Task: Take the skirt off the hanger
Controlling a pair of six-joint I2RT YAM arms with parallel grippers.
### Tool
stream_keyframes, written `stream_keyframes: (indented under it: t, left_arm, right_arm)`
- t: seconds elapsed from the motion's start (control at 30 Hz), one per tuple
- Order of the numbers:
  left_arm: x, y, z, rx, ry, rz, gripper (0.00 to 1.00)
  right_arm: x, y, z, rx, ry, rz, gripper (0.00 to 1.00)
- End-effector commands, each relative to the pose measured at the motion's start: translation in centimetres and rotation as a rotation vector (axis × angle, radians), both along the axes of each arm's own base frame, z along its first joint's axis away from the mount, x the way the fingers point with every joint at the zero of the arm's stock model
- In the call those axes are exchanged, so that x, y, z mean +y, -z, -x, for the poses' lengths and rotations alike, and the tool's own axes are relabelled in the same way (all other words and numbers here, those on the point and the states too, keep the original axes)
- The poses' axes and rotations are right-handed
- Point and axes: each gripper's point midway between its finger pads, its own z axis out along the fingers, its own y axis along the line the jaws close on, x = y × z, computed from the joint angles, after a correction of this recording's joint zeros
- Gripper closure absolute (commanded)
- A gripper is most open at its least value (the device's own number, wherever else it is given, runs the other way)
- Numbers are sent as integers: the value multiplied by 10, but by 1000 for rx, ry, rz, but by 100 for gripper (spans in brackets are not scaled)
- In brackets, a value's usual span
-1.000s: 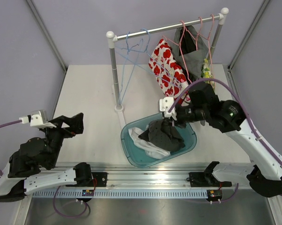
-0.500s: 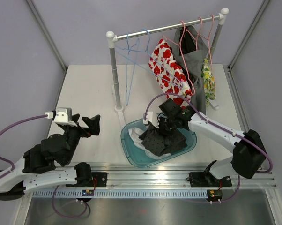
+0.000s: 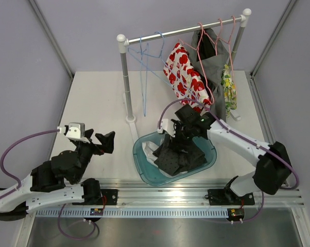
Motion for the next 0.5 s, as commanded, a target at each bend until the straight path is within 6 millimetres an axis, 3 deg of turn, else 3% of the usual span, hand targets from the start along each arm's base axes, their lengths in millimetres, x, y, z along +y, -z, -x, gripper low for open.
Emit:
stream_keyframes:
  t: [0.0,0.07,0.23,0.27,0.33,0.4,0.43,0.47]
  left_arm:
    - [-5,-5,3,5,30,64,1]
    - [-4,-6,3,5,32,63,1]
    - [-10,-8,4,-3,56,65,1]
    - [-13,-8,4,-3,61,64,1]
    - [-14,-9,4,-4,69,61,1]
    - [-16,-10,4,2,74,60,1]
    - [-17,-9,5,6,77,57,1]
    - [-18,-8,5,9,79,58,1]
  right_arm:
    - [-4,-97,-12,-176,-39,-97,11]
    - [-2,-136,-8,-216,-67,-151,9]
    - [-3,-194,3,-241,-51,-252,8]
    - [-4,-218,-7,-279,-7,-294,9]
    - [-5,-248,-33,-288,179,-377,9]
    - [-34,-307,-84,-378,526,-545,11]
    - [-45,-316,-104,-390,644,-576,13]
    - [-72,-340,-122,-429,752,-631,15]
